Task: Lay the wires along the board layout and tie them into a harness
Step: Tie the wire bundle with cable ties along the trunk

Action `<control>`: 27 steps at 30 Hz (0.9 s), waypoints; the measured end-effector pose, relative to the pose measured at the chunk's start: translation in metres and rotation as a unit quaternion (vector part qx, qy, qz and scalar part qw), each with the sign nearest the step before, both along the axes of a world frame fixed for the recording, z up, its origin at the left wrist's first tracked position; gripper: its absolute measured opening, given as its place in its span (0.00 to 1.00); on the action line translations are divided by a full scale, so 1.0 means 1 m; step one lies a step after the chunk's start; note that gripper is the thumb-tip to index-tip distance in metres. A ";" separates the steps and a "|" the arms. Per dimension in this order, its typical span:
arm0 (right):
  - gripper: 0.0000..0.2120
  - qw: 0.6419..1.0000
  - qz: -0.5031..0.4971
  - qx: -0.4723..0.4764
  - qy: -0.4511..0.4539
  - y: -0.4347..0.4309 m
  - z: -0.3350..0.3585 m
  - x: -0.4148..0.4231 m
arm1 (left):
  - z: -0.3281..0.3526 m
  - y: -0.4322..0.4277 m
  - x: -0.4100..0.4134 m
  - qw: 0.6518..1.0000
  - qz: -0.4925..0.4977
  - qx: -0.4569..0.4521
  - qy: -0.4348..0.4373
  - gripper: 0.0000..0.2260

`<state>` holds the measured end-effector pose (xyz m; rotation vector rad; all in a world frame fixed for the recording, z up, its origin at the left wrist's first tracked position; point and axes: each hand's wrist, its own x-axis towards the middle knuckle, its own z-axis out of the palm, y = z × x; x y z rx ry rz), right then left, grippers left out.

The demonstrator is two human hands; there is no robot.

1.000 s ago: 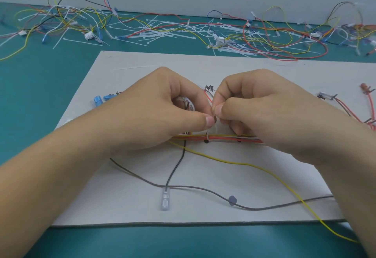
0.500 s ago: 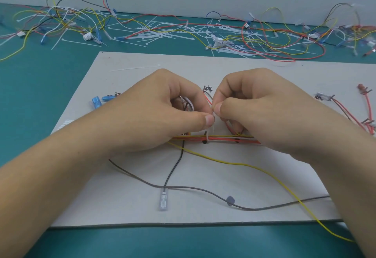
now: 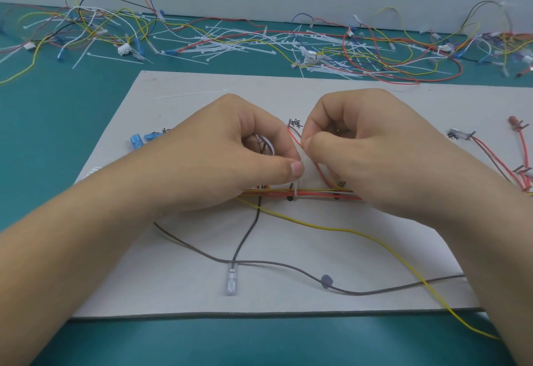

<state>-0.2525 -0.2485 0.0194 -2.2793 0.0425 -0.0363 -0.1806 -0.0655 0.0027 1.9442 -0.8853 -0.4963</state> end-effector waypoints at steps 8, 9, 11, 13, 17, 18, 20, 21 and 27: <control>0.07 1.000 -0.019 -0.010 -0.018 -0.001 0.001 0.001 | -0.001 -0.001 -0.001 1.000 0.006 0.018 -0.011 0.08; 0.07 1.000 -0.021 -0.011 -0.020 0.000 0.001 0.001 | -0.001 -0.001 -0.001 1.000 0.006 0.020 -0.014 0.08; 0.07 0.999 -0.024 -0.012 -0.020 -0.001 0.001 0.001 | 0.000 -0.002 -0.001 0.999 0.006 0.026 -0.020 0.08; 0.07 0.999 -0.025 -0.012 -0.019 -0.001 0.001 0.001 | -0.001 -0.002 0.000 0.999 0.004 0.031 -0.025 0.08; 0.07 1.000 -0.024 -0.013 -0.015 -0.001 0.001 0.001 | -0.002 -0.003 -0.001 0.999 -0.003 0.037 -0.035 0.08; 0.07 1.000 -0.023 -0.011 -0.014 -0.001 0.001 0.002 | -0.002 -0.003 -0.001 0.998 -0.005 0.038 -0.039 0.08; 0.07 1.000 -0.024 -0.011 -0.013 -0.001 0.001 0.002 | -0.003 -0.004 -0.001 0.998 -0.007 0.040 -0.045 0.08; 0.07 1.000 -0.024 -0.012 -0.013 -0.001 0.001 0.002 | -0.003 -0.004 -0.001 0.998 -0.007 0.039 -0.045 0.08; 0.07 0.999 -0.040 -0.011 -0.021 -0.002 0.001 0.002 | -0.003 -0.004 -0.003 0.998 -0.001 0.044 -0.043 0.07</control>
